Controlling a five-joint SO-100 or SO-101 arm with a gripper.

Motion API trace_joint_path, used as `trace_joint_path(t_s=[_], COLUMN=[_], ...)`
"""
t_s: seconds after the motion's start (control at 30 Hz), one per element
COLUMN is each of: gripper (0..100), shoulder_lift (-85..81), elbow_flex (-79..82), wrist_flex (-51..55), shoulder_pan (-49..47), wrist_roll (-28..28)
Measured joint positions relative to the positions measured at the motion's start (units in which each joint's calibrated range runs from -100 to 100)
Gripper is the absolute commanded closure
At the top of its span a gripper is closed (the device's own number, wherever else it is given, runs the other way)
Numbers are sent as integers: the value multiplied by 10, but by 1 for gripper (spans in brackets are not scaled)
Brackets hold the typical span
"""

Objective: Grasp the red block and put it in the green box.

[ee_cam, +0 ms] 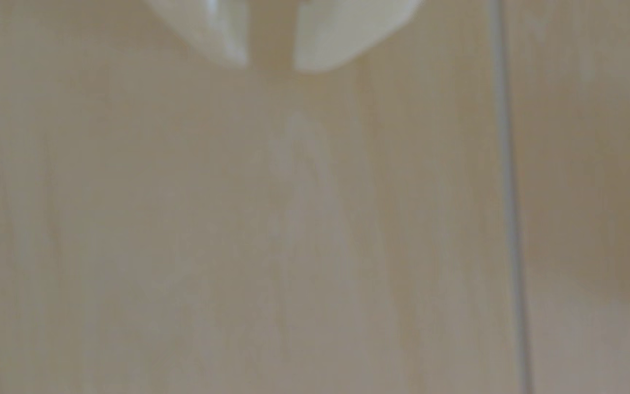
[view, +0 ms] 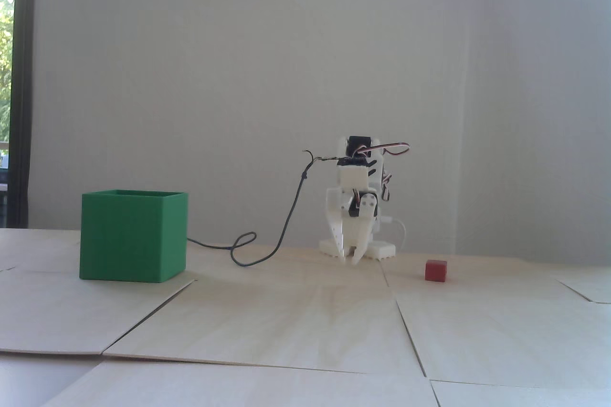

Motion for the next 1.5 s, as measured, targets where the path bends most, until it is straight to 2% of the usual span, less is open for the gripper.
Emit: trace_joint_path(t_s=[0.97, 1.07, 1.3, 1.5], gripper=[97, 97, 98, 96], shoulder_lift=[0, 0, 0, 0], elbow_flex=[0, 0, 0, 0], wrist_flex=[0, 0, 0, 0], shoulder_pan=[0, -48, -243, -323], wrist_roll=[0, 0, -2, -2])
